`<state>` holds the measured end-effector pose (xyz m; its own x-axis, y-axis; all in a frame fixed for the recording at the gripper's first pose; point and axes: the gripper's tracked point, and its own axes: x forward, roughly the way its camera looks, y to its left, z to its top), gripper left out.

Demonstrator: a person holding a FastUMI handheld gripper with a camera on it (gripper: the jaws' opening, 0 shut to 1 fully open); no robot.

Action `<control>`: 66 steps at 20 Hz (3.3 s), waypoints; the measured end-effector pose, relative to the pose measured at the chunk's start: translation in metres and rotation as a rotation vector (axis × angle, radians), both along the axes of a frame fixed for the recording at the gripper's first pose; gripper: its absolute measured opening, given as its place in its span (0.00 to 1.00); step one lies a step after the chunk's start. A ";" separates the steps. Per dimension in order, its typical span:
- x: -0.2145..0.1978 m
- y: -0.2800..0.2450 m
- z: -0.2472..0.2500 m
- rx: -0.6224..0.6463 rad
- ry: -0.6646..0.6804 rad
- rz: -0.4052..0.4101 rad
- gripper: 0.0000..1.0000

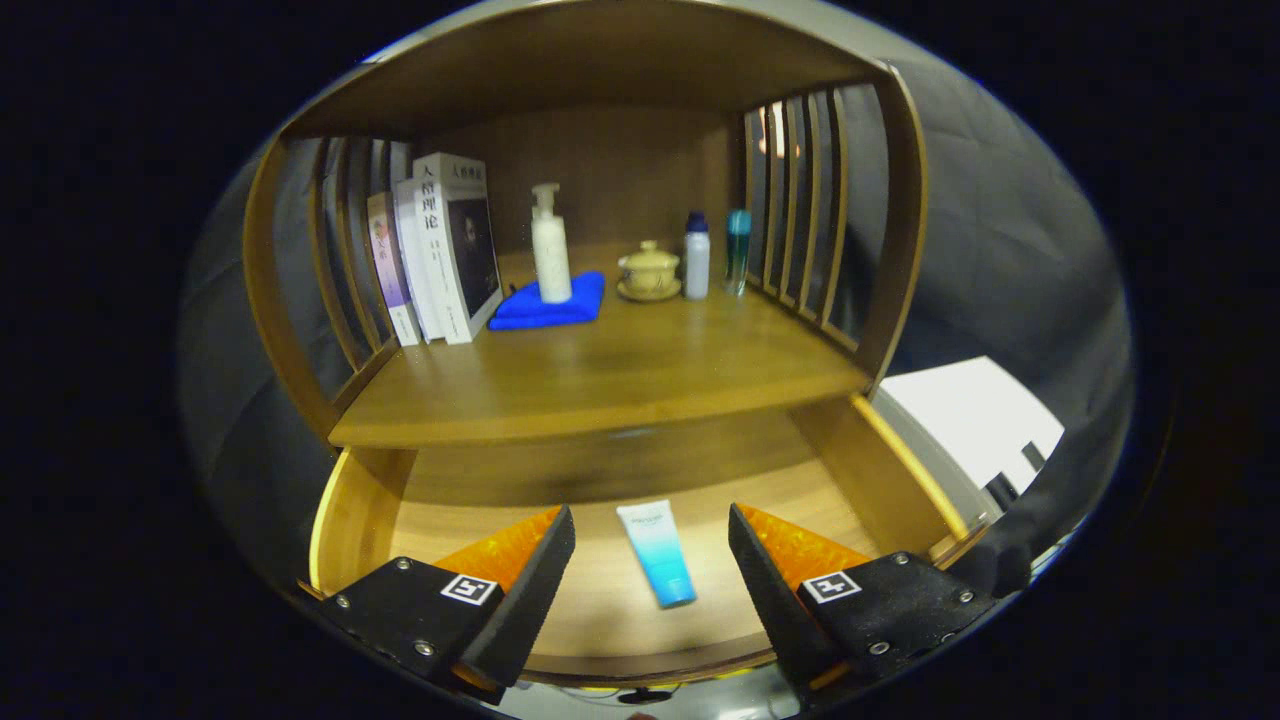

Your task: Pull open the drawer, take out the items inside it, and place them on the countertop above the cabinet.

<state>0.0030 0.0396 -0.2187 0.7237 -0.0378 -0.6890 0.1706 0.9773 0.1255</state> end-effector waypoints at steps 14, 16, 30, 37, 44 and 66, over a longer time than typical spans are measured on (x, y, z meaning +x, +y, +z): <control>-0.004 0.003 -0.107 -0.050 0.464 0.052 0.93; -0.007 0.005 -0.118 -0.058 0.501 0.074 0.93; -0.001 -0.009 -0.123 -0.074 0.416 0.135 0.43; -0.021 -0.007 -0.071 -0.168 0.247 0.195 0.42; -0.004 -0.016 -0.006 -0.228 0.084 0.167 0.42; 0.184 0.001 -0.002 -0.094 -0.042 0.204 0.43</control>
